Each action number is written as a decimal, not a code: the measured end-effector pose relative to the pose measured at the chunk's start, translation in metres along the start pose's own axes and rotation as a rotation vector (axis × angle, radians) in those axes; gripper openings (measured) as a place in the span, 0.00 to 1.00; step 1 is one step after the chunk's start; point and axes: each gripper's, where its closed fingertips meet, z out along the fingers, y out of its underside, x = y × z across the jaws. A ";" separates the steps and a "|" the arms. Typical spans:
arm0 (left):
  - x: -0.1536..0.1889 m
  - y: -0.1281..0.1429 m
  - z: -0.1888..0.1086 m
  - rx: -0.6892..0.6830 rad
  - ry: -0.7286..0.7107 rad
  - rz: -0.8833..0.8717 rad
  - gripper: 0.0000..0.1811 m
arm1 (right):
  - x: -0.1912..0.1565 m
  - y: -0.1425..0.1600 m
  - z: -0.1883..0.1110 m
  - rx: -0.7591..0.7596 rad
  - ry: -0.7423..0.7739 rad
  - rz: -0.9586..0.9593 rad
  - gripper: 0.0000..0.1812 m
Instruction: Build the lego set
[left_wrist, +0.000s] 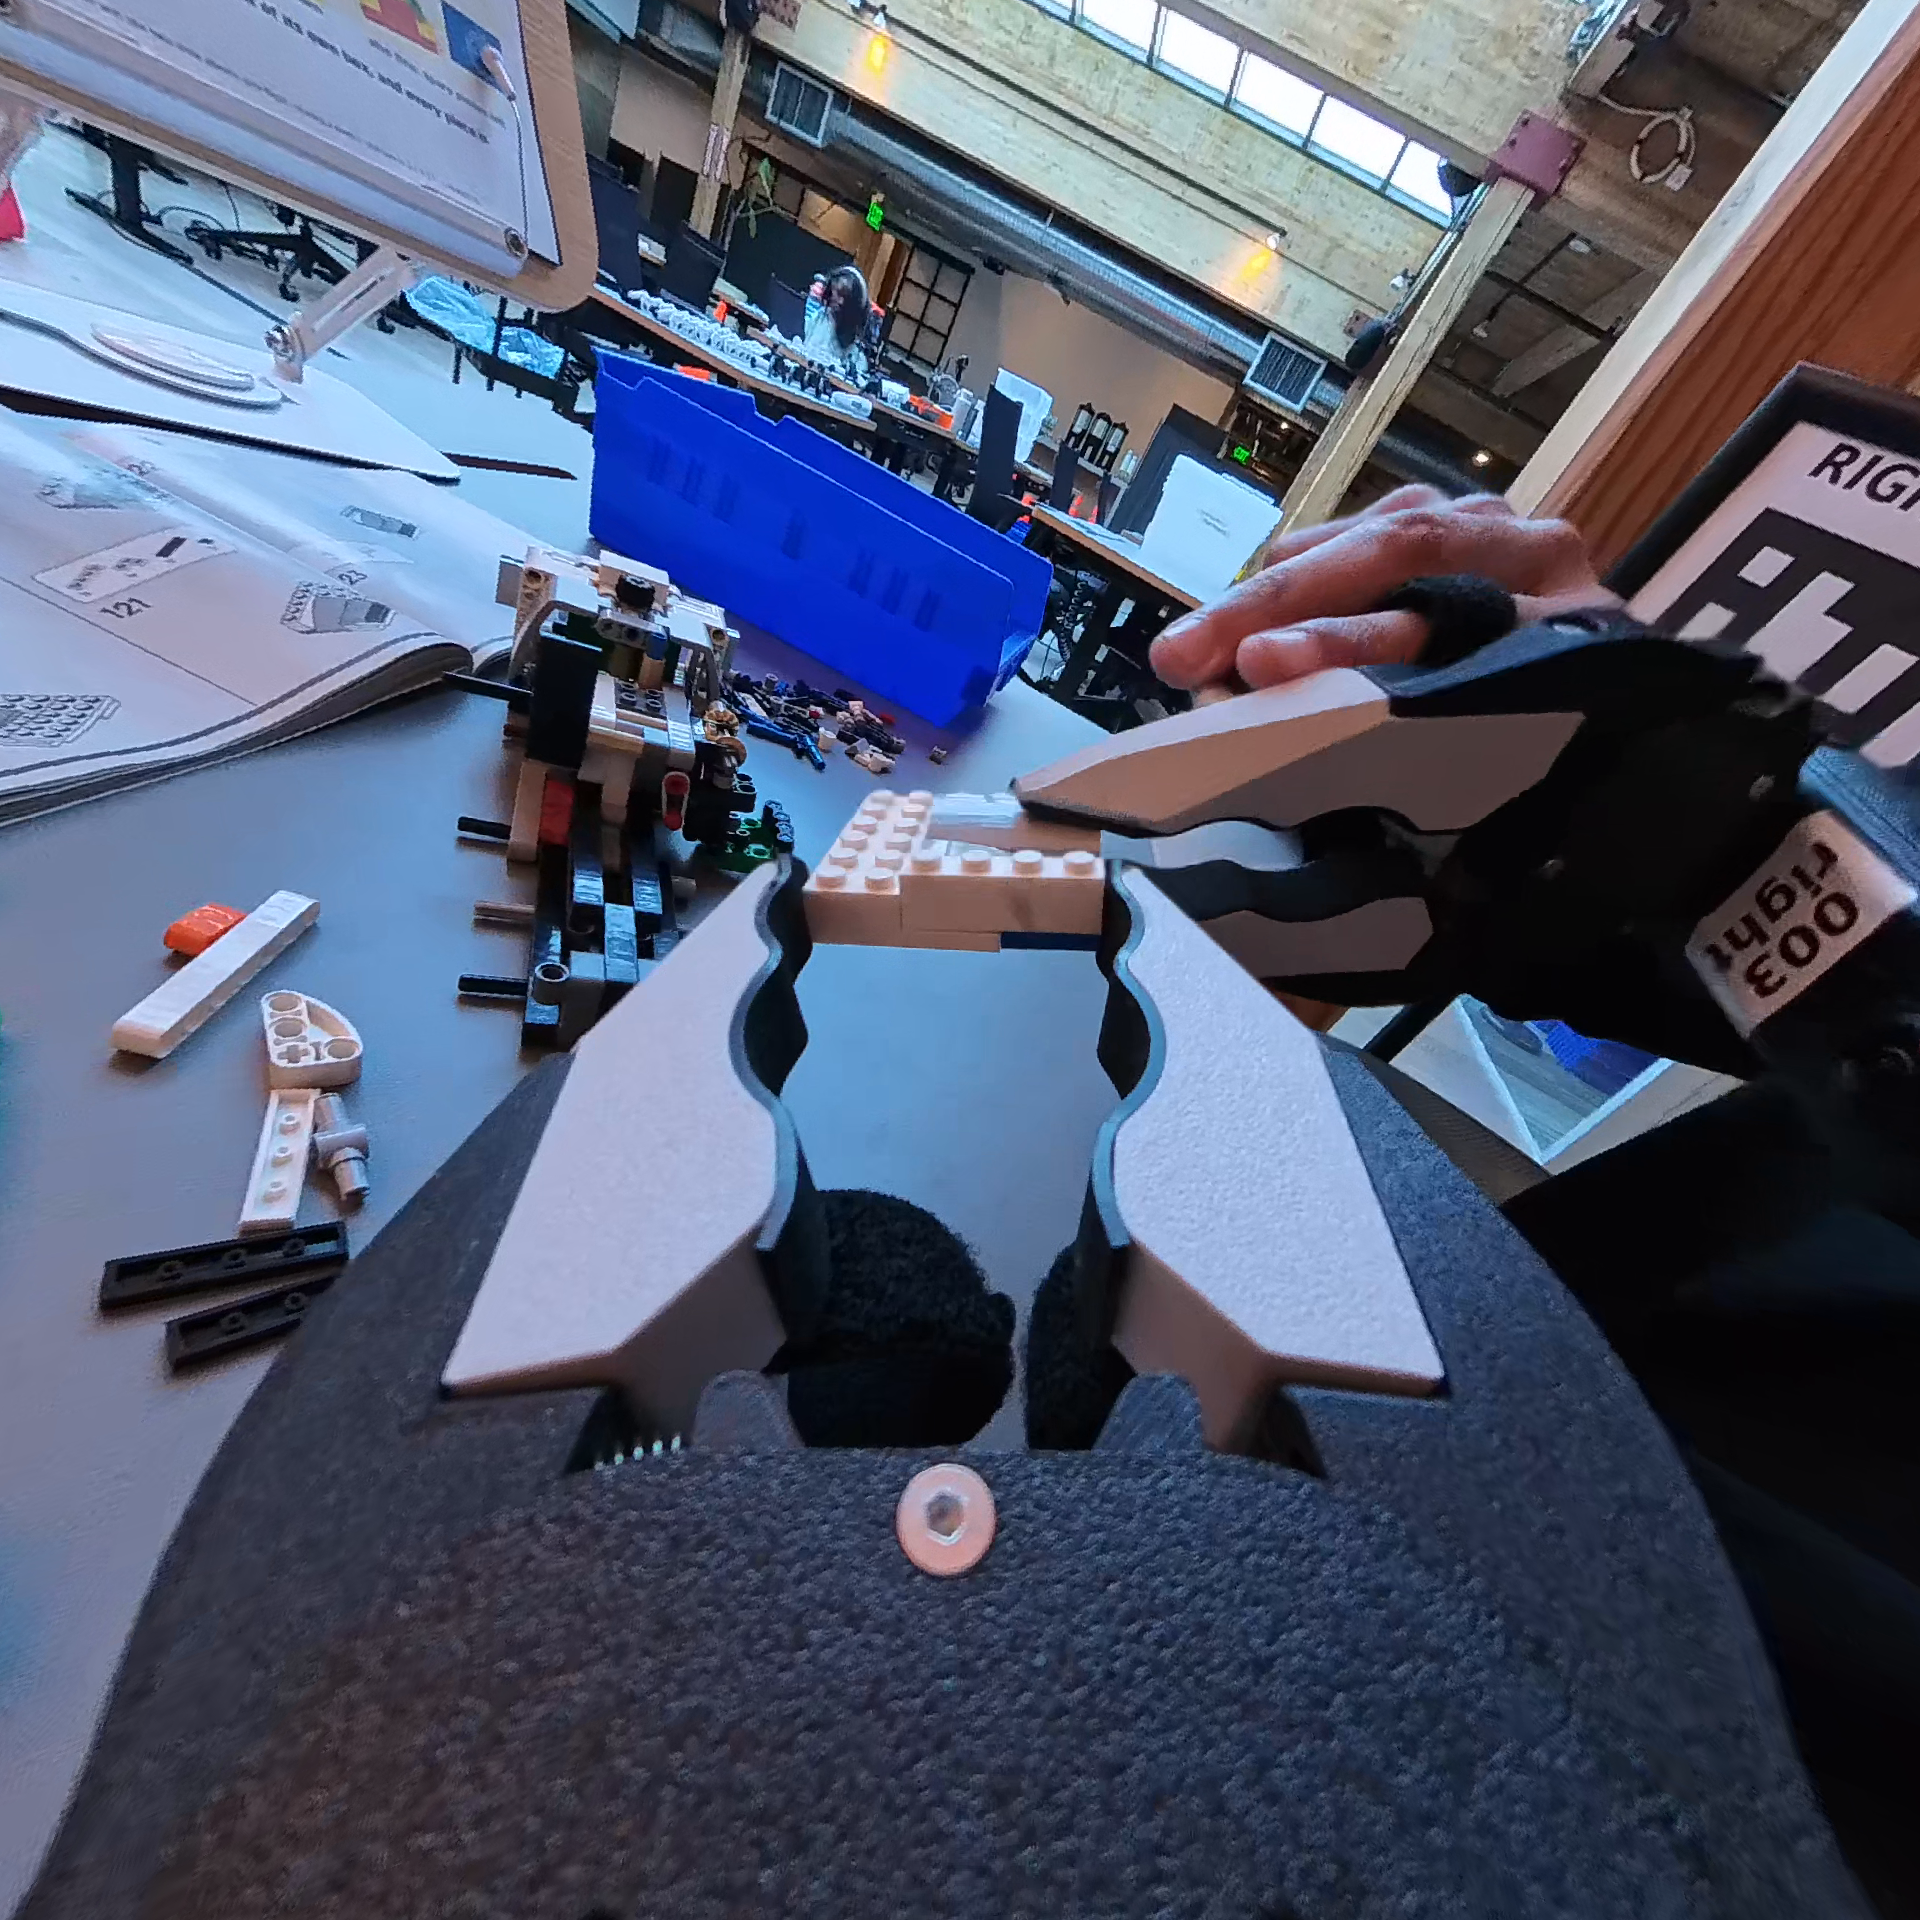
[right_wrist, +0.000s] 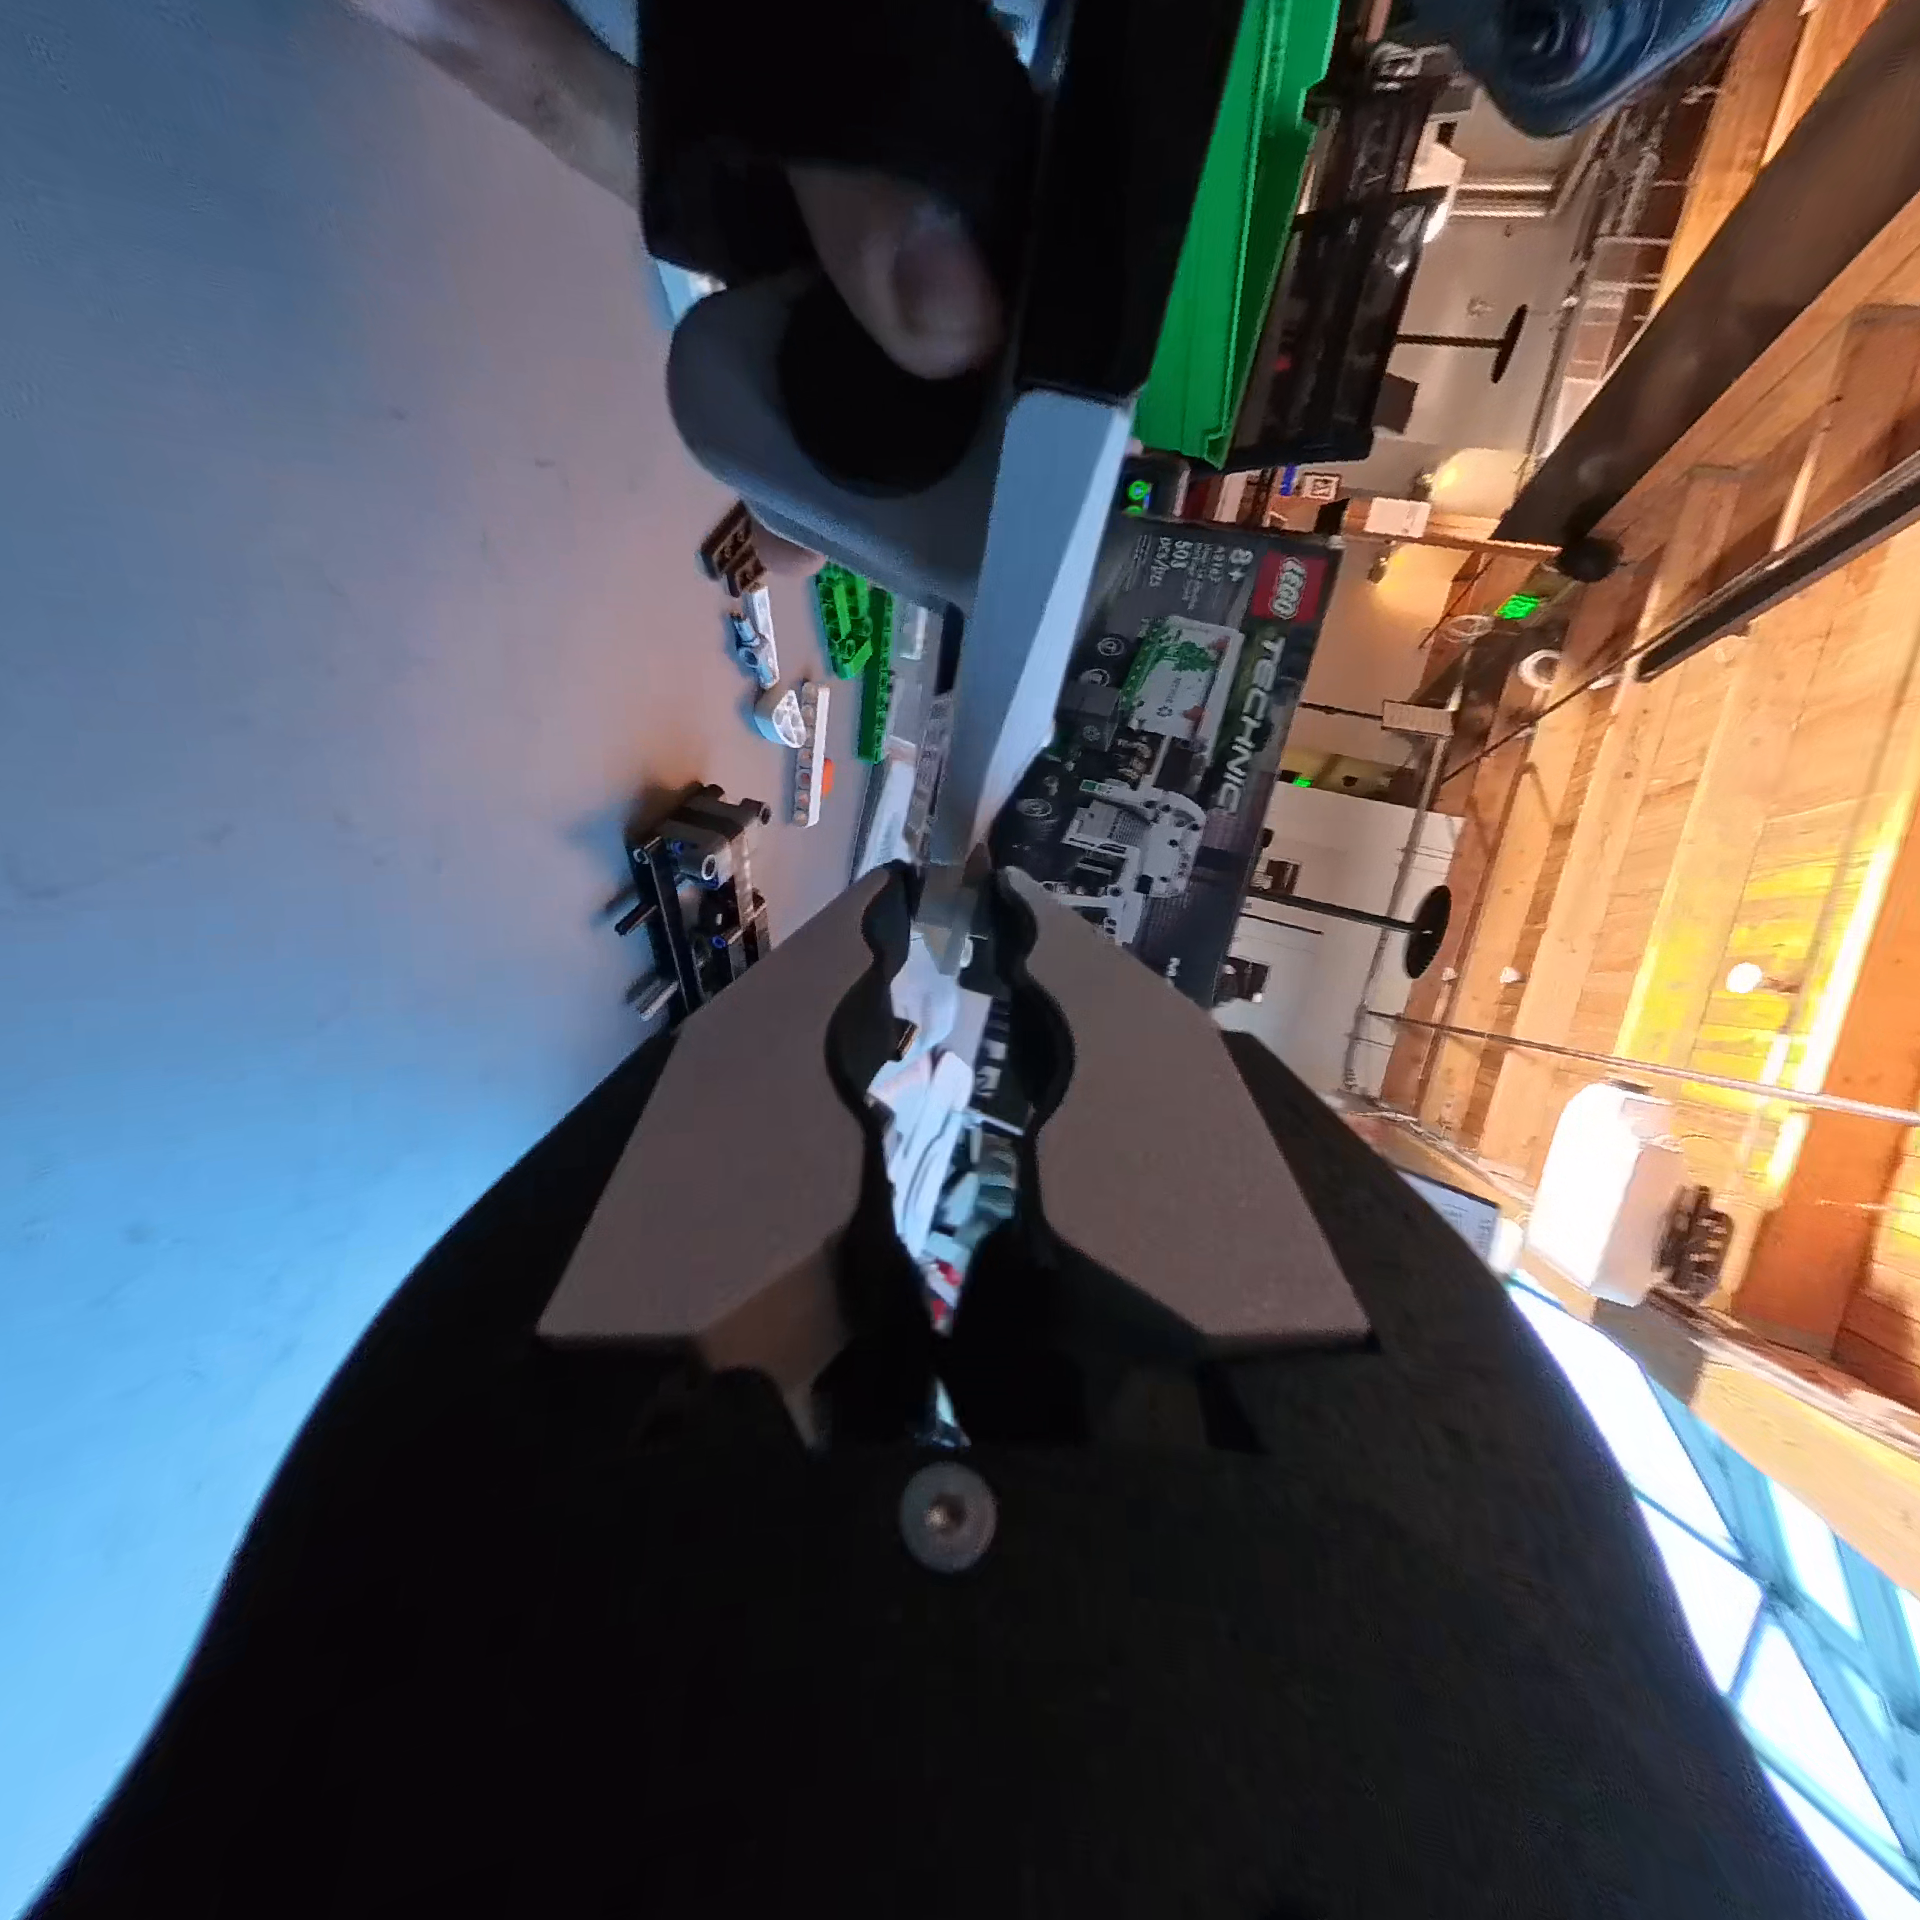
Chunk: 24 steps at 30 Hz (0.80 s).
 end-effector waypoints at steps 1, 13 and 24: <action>0.000 0.000 0.000 0.000 -0.003 0.004 0.30 | 0.001 -0.002 -0.001 0.005 0.028 -0.025 0.08; 0.002 0.007 0.005 -0.048 -0.007 0.029 0.30 | -0.008 -0.002 -0.001 0.017 -0.032 -0.042 0.06; 0.001 -0.004 0.001 0.025 -0.066 0.123 0.30 | -0.001 0.060 -0.047 0.084 -0.084 0.784 0.17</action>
